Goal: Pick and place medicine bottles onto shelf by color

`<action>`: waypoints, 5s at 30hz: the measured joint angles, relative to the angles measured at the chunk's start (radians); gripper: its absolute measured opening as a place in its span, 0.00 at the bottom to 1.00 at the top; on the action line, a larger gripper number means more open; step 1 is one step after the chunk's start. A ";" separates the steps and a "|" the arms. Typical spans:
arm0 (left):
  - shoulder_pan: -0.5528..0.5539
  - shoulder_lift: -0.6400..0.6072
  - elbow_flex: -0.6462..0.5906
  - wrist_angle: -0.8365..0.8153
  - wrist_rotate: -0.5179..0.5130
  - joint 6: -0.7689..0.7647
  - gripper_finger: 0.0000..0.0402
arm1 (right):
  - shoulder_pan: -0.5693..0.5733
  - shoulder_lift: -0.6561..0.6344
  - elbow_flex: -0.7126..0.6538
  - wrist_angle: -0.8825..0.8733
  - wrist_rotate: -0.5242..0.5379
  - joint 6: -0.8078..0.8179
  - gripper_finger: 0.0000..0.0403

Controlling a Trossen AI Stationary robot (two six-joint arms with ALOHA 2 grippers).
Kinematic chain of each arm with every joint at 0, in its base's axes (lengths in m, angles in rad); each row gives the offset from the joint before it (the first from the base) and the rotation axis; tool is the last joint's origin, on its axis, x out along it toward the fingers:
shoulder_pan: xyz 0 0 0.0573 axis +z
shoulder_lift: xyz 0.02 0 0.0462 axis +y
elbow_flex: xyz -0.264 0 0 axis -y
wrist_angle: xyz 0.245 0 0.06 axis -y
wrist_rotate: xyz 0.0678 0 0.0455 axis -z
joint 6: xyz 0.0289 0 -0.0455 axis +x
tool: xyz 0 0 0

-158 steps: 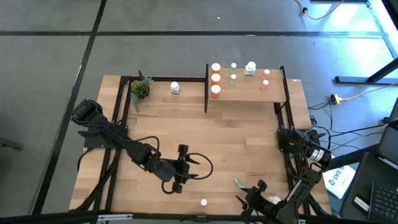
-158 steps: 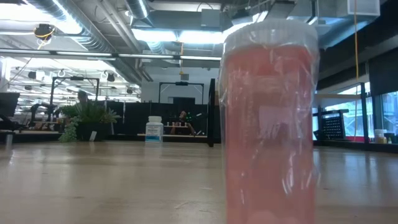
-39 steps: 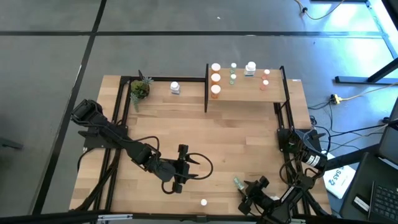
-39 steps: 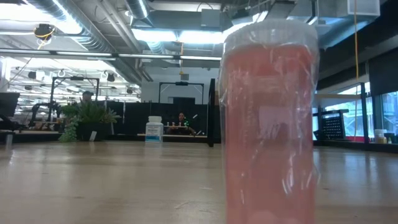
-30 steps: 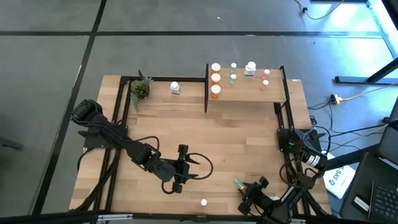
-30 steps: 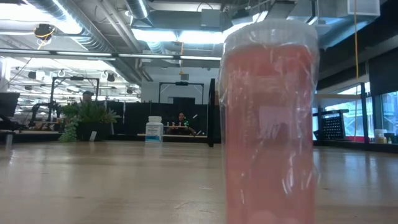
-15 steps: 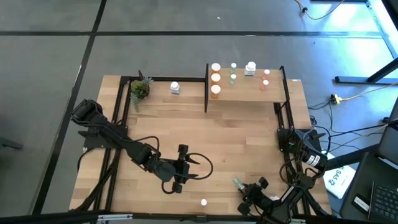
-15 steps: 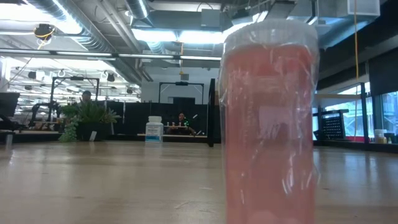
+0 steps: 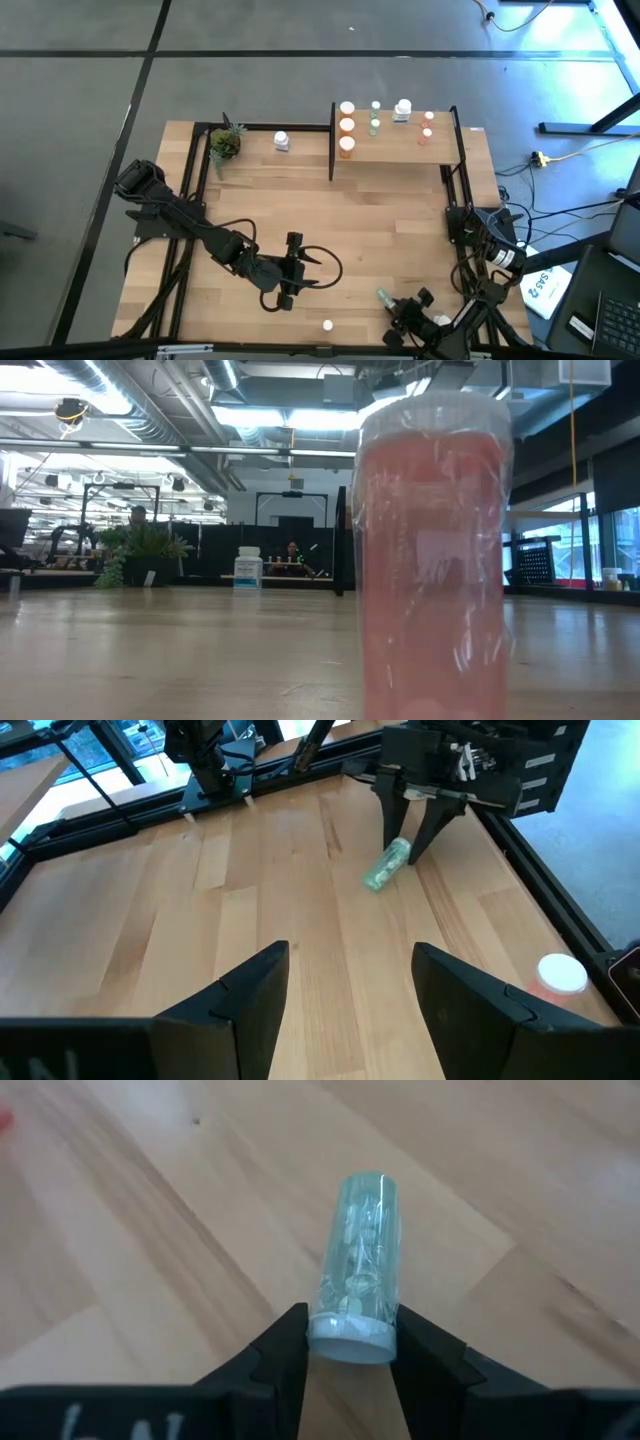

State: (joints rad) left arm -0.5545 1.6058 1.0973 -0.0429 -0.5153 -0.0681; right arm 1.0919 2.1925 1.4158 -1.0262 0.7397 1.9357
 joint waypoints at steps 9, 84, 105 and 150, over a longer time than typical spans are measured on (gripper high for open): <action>0.000 0.000 0.000 0.000 0.000 0.000 0.51 | -0.026 0.001 0.044 -0.090 -0.038 -0.003 0.32; -0.002 0.000 0.000 0.000 0.002 -0.008 0.51 | -0.489 -0.001 0.478 -0.516 -1.180 -0.991 0.32; -0.031 0.000 0.000 0.000 0.003 -0.004 0.51 | -0.592 -0.001 0.246 -0.392 -1.193 -1.242 0.32; -0.103 0.000 0.000 -0.001 -0.006 -0.005 0.51 | -0.593 0.000 0.438 -0.438 -0.961 -1.233 0.48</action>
State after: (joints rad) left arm -0.6577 1.6058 1.0976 -0.0437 -0.5217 -0.0728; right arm 0.4989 2.1929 1.8541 -1.4638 -0.2215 0.7028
